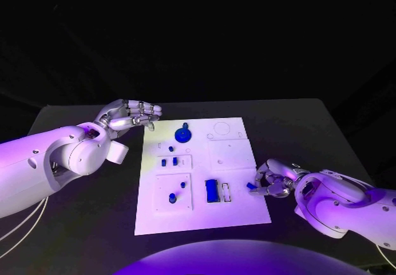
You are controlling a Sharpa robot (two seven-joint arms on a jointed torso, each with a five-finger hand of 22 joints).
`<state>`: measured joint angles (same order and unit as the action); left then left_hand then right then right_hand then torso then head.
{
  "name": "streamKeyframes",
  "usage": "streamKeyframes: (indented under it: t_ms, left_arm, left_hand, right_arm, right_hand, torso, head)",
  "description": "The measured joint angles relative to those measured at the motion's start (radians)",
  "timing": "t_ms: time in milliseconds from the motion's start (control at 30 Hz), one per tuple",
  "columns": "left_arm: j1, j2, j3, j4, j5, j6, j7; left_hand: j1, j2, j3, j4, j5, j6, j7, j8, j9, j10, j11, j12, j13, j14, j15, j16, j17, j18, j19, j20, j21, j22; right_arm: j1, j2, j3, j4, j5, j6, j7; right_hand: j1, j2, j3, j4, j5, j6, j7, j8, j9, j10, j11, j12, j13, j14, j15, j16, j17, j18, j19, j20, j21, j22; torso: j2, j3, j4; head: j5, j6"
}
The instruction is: Assemble the parts on the task board
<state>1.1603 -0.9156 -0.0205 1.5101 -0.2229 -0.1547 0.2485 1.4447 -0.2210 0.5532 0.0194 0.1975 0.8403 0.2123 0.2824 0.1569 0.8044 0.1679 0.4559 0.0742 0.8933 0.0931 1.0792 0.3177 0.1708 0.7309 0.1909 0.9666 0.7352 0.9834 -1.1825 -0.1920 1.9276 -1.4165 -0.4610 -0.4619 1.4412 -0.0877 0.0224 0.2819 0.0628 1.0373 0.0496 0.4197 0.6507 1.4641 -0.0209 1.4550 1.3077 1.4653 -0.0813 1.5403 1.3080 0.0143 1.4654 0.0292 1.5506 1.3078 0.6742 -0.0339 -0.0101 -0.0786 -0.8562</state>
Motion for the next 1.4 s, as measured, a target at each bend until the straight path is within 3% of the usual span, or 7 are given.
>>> streamKeyframes:
  t_ms: [133,433,500,700,933,1300,1400]
  left_arm:
    - [0.000,-0.001,0.000,0.000,0.000,0.000,-0.001]
    - [0.000,-0.003,0.000,0.001,0.000,0.001,-0.004]
    - [0.000,-0.003,0.000,0.001,0.000,0.001,-0.005]
    - [0.000,-0.002,0.000,0.001,0.000,0.001,-0.007]
    - [0.000,-0.002,0.000,0.000,0.000,0.001,-0.008]
    - [0.000,0.000,0.000,0.001,0.000,0.002,-0.010]
    - [0.000,0.000,0.000,0.001,0.000,0.002,-0.010]
  left_hand:
    - [0.000,0.000,0.000,0.000,0.000,0.000,0.000,0.000,0.000,0.000,0.000,0.000,0.000,0.000,0.000,0.000,0.000,0.000,0.000,0.000,0.000,0.000]
    - [0.000,0.000,0.000,0.000,0.000,0.000,0.000,0.000,0.000,0.000,0.000,0.000,0.000,0.000,0.000,0.000,-0.001,0.000,0.000,0.000,0.000,0.000]
    - [0.000,0.000,0.000,0.000,0.000,0.000,0.000,0.000,0.000,0.000,0.000,0.000,0.000,0.000,0.000,0.000,-0.001,0.000,0.000,0.000,0.000,0.000]
    - [0.000,0.000,0.000,0.000,0.000,0.000,0.000,0.000,0.000,0.000,0.000,0.000,0.000,0.000,0.000,0.000,-0.001,0.000,0.000,0.000,0.000,0.000]
    - [0.000,0.000,0.000,0.000,0.000,0.000,0.000,0.000,0.000,0.000,0.000,0.000,0.000,0.000,0.000,0.000,-0.001,0.000,0.000,0.000,0.000,0.000]
    - [0.000,0.000,0.000,0.000,0.000,0.000,0.000,0.000,0.000,0.000,0.000,0.000,0.000,0.000,0.000,0.000,-0.001,0.000,0.000,0.000,0.000,0.000]
    - [0.000,0.000,0.000,0.000,0.000,0.000,0.000,0.000,0.000,0.000,0.000,0.000,0.000,0.000,0.000,0.000,-0.001,0.000,0.000,0.000,0.000,0.000]
  right_arm:
    - [0.000,0.012,0.002,-0.003,-0.025,0.000,0.000]
    - [-0.003,0.010,0.000,0.010,-0.059,-0.003,-0.014]
    - [-0.001,0.006,-0.001,0.018,-0.052,-0.006,-0.017]
    - [0.023,0.003,-0.008,0.045,0.050,-0.011,-0.024]
    - [0.045,0.020,-0.007,0.069,0.194,-0.028,-0.019]
    - [0.043,0.069,-0.008,0.067,0.331,-0.045,-0.011]
    - [0.037,0.085,-0.008,0.059,0.351,-0.048,-0.009]
  right_hand:
    - [0.027,-0.019,0.071,0.005,0.000,0.003,-0.004,-0.029,0.003,0.000,0.000,-0.004,0.000,0.001,-0.001,-0.004,0.000,0.000,0.001,-0.001,0.000,0.000]
    - [0.051,-0.044,0.193,0.083,0.003,0.022,-0.008,-0.069,0.036,0.004,-0.003,-0.004,0.000,0.001,-0.001,-0.004,0.000,0.000,0.001,-0.001,0.000,0.000]
    - [0.038,-0.056,0.231,0.091,0.003,0.022,-0.008,-0.067,-0.023,0.004,-0.003,-0.004,0.000,0.001,-0.001,-0.004,0.000,0.000,0.001,-0.001,0.004,0.000]
    - [-0.066,-0.070,0.360,0.045,0.003,0.022,-0.008,-0.058,-0.047,0.004,-0.003,-0.004,0.000,0.001,-0.001,-0.004,0.000,0.000,0.001,-0.001,0.004,0.000]
    - [-0.119,-0.079,0.420,0.009,0.003,0.020,-0.007,-0.052,-0.040,0.004,-0.003,-0.004,0.000,0.001,-0.001,-0.004,0.000,0.000,0.001,-0.001,0.004,0.000]
    - [-0.174,-0.087,0.482,-0.039,0.002,0.016,-0.003,-0.044,-0.039,0.004,-0.003,-0.004,0.000,0.001,-0.001,-0.004,0.000,0.000,0.001,-0.001,0.004,0.000]
    - [-0.197,-0.096,0.500,-0.058,0.002,0.016,-0.002,-0.044,0.004,0.004,-0.003,-0.004,0.000,0.001,-0.001,-0.004,0.000,0.000,0.001,-0.001,0.004,-0.001]
  torso:
    - [0.000,-0.0007,0.0000]
    - [-0.001,-0.0006,-0.0005]
    - [-0.001,-0.0005,-0.0005]
    - [-0.002,-0.0001,-0.0012]
    - [-0.001,-0.0007,-0.0016]
    - [-0.001,-0.0010,-0.0012]
    - [-0.001,-0.0009,-0.0012]
  head:
    - [0.002,0.000]
    - [0.004,0.002]
    - [0.005,0.002]
    - [0.007,0.003]
    - [0.011,-0.001]
    - [0.012,-0.003]
    - [0.012,-0.003]
